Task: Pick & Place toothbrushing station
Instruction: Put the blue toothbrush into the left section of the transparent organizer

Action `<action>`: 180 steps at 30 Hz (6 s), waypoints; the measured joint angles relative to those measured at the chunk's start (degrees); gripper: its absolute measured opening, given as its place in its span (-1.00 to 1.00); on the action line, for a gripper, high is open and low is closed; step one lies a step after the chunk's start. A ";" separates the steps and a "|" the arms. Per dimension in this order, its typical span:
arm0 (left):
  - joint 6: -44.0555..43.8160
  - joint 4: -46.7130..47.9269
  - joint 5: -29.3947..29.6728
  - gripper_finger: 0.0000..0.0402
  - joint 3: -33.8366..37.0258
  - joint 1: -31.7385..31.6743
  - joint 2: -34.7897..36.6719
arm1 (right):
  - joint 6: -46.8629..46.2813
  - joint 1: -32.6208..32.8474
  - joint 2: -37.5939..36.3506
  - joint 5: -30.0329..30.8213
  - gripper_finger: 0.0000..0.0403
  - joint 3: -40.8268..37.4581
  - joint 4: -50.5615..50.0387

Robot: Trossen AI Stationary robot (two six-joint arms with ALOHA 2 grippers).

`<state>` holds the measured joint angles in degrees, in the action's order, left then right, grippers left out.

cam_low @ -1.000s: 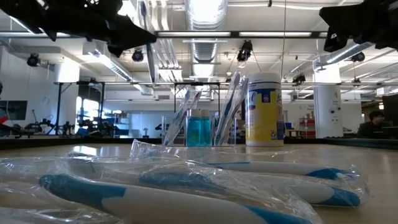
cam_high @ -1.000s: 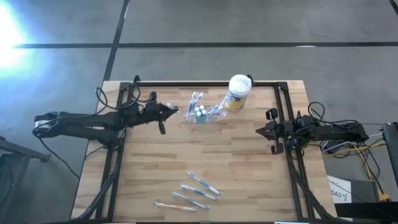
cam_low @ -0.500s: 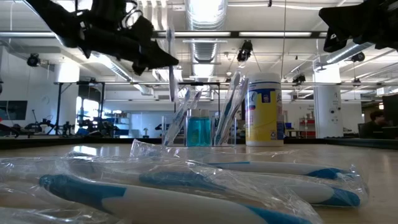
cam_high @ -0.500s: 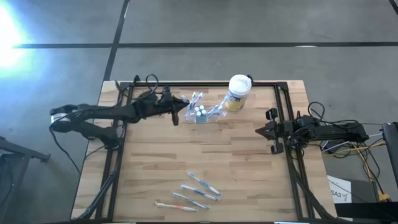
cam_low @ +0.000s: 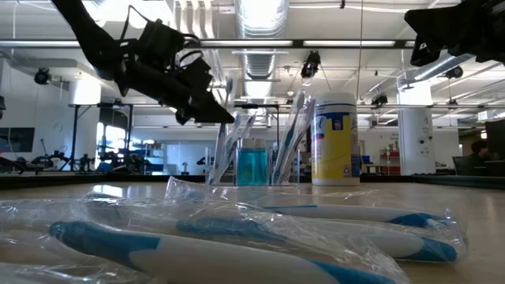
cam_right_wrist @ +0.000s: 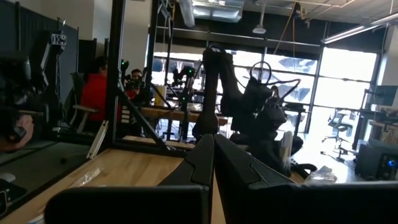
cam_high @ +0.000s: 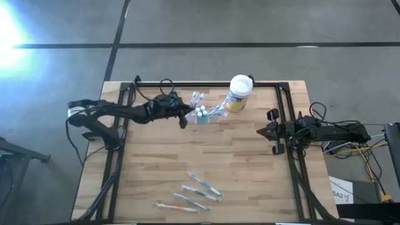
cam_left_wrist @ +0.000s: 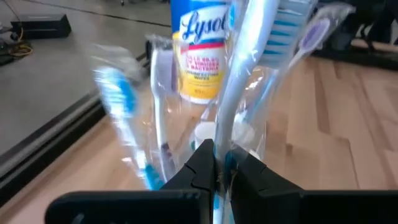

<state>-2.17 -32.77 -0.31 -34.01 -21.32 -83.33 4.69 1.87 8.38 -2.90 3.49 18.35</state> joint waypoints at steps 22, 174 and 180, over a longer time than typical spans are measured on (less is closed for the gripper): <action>2.08 -3.52 -2.04 -0.45 0.25 -0.59 -1.58 | 0.00 -0.02 0.02 -0.01 -0.96 0.00 -0.04; -17.58 29.26 -8.79 -0.94 31.48 5.27 71.65 | -55.93 27.54 105.53 15.16 0.21 77.74 -49.13; -17.93 29.25 -8.81 -0.94 31.46 5.29 71.65 | -55.44 27.25 109.38 16.01 0.21 78.92 -48.90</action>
<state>-20.11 -3.52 -9.11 -2.55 -16.03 -11.68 -50.76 29.11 117.76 13.11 82.40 -30.55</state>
